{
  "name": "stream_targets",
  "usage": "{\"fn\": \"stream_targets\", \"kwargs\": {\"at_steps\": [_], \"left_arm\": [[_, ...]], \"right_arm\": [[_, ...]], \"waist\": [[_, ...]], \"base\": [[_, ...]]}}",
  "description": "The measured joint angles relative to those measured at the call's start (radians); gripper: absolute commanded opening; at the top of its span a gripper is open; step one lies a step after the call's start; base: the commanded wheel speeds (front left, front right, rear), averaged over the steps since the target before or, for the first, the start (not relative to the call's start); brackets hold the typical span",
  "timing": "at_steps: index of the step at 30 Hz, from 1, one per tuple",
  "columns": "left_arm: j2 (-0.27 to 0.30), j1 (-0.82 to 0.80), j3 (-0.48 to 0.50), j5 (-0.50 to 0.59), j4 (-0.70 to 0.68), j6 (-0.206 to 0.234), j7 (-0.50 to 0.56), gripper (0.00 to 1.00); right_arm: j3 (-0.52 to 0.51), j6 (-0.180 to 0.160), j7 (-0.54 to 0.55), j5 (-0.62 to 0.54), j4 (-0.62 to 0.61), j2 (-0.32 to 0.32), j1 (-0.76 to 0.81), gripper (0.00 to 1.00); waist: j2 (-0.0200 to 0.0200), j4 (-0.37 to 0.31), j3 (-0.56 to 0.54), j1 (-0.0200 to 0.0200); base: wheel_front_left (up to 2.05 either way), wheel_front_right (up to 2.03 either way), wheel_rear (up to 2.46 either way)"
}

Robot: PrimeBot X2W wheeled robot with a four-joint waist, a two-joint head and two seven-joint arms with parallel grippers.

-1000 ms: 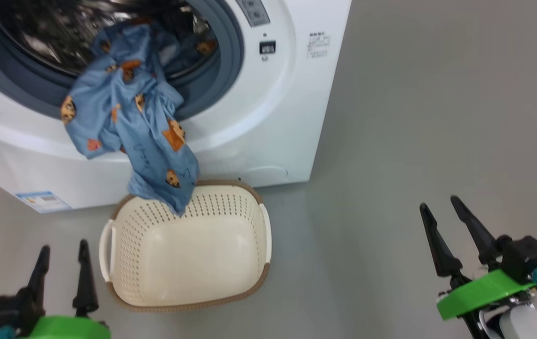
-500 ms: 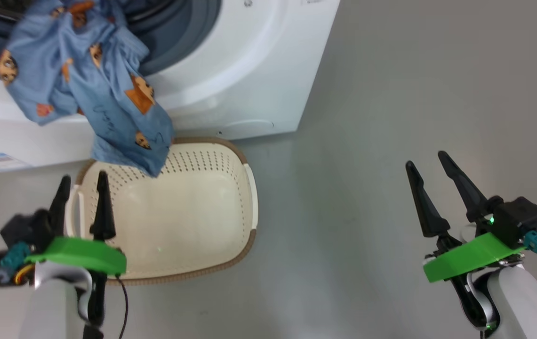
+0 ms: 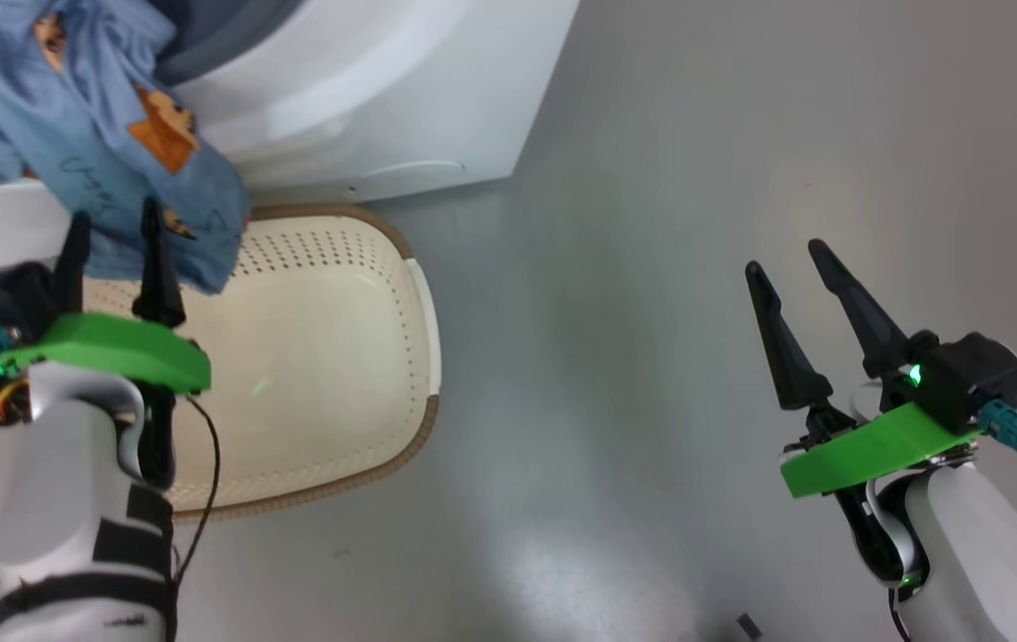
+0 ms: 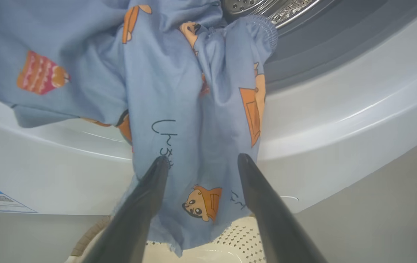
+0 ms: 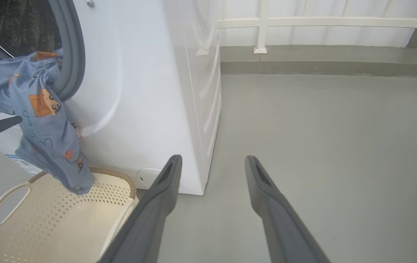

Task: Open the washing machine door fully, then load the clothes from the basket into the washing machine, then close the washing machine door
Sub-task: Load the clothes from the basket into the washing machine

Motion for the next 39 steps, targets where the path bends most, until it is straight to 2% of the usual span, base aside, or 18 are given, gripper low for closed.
{"fn": "stream_targets", "kwargs": {"at_steps": [9, 11, 14, 17, 22, 26, 32, 39], "left_arm": [[0.011, -0.119, 0.024, 0.014, 0.097, 0.005, 0.0, 1.0], [0.017, -0.136, 0.036, 0.019, 0.118, 0.022, 0.0, 1.0], [0.03, -0.157, 0.055, 0.03, 0.15, 0.075, 0.0, 1.0], [0.047, -0.174, 0.074, 0.036, 0.167, 0.103, 0.0, 1.0], [0.067, -0.185, 0.085, 0.044, 0.179, 0.121, 0.0, 1.0], [0.08, -0.198, 0.09, 0.045, 0.199, 0.12, 0.0, 1.0], [0.101, -0.242, 0.092, 0.044, 0.213, 0.067, 0.0, 1.0], [0.098, -0.258, 0.071, 0.043, 0.228, 0.021, 0.0, 1.0]], "right_arm": [[0.002, 0.0, 0.0, 0.0, -0.006, 0.008, -0.032, 0.89], [0.002, 0.0, 0.0, 0.0, -0.006, 0.009, -0.033, 0.88], [0.002, 0.0, 0.0, -0.002, -0.008, 0.009, -0.033, 0.88], [0.001, 0.0, 0.0, -0.002, -0.012, 0.011, -0.034, 0.88], [-0.001, 0.0, 0.0, -0.002, -0.014, 0.012, -0.034, 0.88], [0.001, 0.0, 0.0, -0.002, -0.015, 0.012, -0.035, 0.89], [0.016, 0.0, 0.0, -0.002, -0.017, 0.012, -0.056, 0.88], [0.015, 0.0, 0.0, -0.001, -0.017, 0.012, -0.056, 0.87]], "waist": [[0.0, -0.045, 0.06, 0.0], [0.0, -0.052, 0.067, 0.0001], [0.0, -0.058, 0.076, 0.0001], [0.0, -0.06, 0.083, 0.0001], [0.0, -0.059, 0.087, 0.0001], [0.0, -0.06, 0.09, 0.0001], [0.0, -0.071, 0.091, 0.0001], [0.0, -0.072, 0.088, 0.0001]], "base": [[0.0, 0.0, 0.0], [0.0, 0.0, 0.0], [0.0, 0.0, 0.0], [0.0, 0.0, 0.0], [0.0, 0.0, 0.0], [0.0, 0.0, 0.0], [0.0, 0.0, 0.0], [0.0, 0.0, 0.0]]}}
